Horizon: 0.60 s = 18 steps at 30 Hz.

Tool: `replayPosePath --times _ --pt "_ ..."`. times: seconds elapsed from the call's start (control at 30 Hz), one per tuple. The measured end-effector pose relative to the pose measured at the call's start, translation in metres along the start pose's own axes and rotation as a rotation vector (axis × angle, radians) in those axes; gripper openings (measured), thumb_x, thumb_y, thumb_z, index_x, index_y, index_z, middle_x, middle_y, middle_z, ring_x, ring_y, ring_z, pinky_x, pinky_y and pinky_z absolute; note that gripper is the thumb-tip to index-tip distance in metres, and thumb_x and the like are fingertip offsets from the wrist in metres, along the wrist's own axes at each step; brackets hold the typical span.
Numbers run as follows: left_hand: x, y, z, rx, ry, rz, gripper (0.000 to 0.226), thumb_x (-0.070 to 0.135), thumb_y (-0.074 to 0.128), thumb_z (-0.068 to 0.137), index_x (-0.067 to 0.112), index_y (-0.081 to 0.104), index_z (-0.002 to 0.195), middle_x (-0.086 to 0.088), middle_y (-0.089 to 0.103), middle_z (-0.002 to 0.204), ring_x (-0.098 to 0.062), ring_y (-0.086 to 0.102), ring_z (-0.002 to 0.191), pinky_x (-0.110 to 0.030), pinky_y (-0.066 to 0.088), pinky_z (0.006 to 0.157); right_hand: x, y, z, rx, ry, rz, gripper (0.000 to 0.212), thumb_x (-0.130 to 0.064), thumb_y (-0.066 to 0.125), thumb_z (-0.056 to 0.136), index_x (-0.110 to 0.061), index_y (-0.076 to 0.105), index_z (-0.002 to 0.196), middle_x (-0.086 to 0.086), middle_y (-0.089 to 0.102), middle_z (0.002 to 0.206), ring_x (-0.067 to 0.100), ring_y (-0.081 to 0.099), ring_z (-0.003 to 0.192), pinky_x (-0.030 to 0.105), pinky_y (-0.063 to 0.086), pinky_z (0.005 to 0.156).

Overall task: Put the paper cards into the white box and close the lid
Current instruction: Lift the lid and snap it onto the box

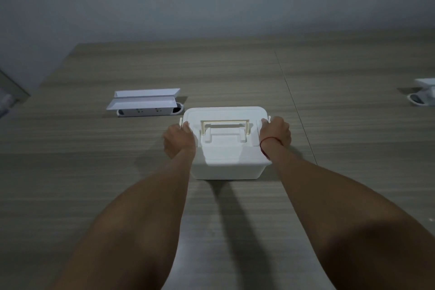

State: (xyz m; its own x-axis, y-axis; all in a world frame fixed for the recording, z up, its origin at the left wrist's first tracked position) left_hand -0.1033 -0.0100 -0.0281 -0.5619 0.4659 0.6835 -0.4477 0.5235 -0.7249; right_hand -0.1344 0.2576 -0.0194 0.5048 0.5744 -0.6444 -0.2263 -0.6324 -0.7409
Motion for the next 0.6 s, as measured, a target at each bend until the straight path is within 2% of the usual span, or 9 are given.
replayPosePath --times 0.1,0.17,0.23,0.3,0.4,0.5,0.6 --pt "0.005 0.002 0.000 -0.055 -0.100 -0.062 0.045 0.039 0.047 0.096 0.002 0.064 0.116 -0.019 0.065 0.120 -0.038 0.062 0.110 -0.041 0.049 0.089 -0.006 0.007 -0.004 -0.055 0.021 0.067 0.051 -0.046 0.046 0.095 -0.007 0.056 0.126 0.016 0.060 0.130 0.036 0.056 0.120 0.040 0.045 0.097" --pt "0.007 0.005 -0.005 -0.062 -0.136 -0.090 0.062 0.055 0.039 0.093 0.003 0.059 0.123 -0.018 0.063 0.125 -0.037 0.060 0.114 -0.042 0.047 0.093 -0.010 0.015 -0.007 -0.091 0.058 0.111 0.070 -0.063 0.043 0.088 -0.007 0.052 0.128 0.015 0.057 0.132 0.035 0.054 0.121 0.043 0.041 0.101" --pt "0.008 0.008 -0.010 -0.075 -0.139 -0.078 0.077 0.069 0.039 0.086 0.005 0.055 0.127 -0.016 0.061 0.127 -0.036 0.058 0.117 -0.044 0.045 0.098 -0.012 0.020 -0.009 -0.119 0.077 0.090 0.083 -0.071 0.045 0.081 -0.006 0.046 0.132 0.014 0.052 0.136 0.035 0.050 0.126 0.045 0.037 0.105" --pt "0.007 0.010 -0.012 -0.097 -0.122 -0.055 0.083 0.072 0.046 0.079 0.007 0.052 0.130 -0.015 0.059 0.131 -0.035 0.055 0.121 -0.046 0.043 0.102 -0.011 0.022 -0.011 -0.141 0.071 0.058 0.087 -0.070 0.050 0.078 -0.006 0.040 0.136 0.014 0.048 0.140 0.035 0.046 0.129 0.045 0.035 0.106" --pt "0.007 0.009 -0.012 -0.139 -0.084 -0.036 0.080 0.066 0.050 0.079 0.010 0.048 0.137 -0.015 0.055 0.136 -0.035 0.051 0.126 -0.046 0.040 0.104 -0.009 0.021 -0.011 -0.166 0.057 0.063 0.083 -0.061 0.054 0.080 -0.005 0.036 0.139 0.014 0.044 0.143 0.035 0.044 0.130 0.045 0.035 0.106" --pt "0.004 0.008 -0.014 -0.188 0.007 0.008 0.074 0.058 0.050 0.081 0.008 0.045 0.136 -0.017 0.055 0.134 -0.037 0.052 0.123 -0.046 0.043 0.100 -0.007 0.021 -0.013 -0.198 0.012 0.041 0.080 -0.051 0.055 0.083 -0.004 0.030 0.144 0.015 0.041 0.146 0.036 0.042 0.132 0.045 0.036 0.106" --pt "-0.001 0.009 -0.020 -0.186 0.134 0.135 0.074 0.050 0.052 0.083 0.004 0.038 0.139 -0.019 0.052 0.135 -0.037 0.050 0.125 -0.046 0.044 0.098 0.000 0.021 -0.018 -0.161 -0.092 -0.012 0.076 -0.039 0.058 0.087 -0.003 0.026 0.145 0.018 0.040 0.146 0.036 0.042 0.133 0.044 0.037 0.106"
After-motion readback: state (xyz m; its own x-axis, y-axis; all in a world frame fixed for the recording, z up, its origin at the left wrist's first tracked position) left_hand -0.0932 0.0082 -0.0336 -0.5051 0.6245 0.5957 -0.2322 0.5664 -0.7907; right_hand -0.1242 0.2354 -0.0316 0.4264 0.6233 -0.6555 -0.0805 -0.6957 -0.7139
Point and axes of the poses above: each hand's wrist, its own z-axis towards the middle knuckle, its own y-axis out of the palm, x = y × z, the point moved 6 cm from there along z, towards the middle knuckle
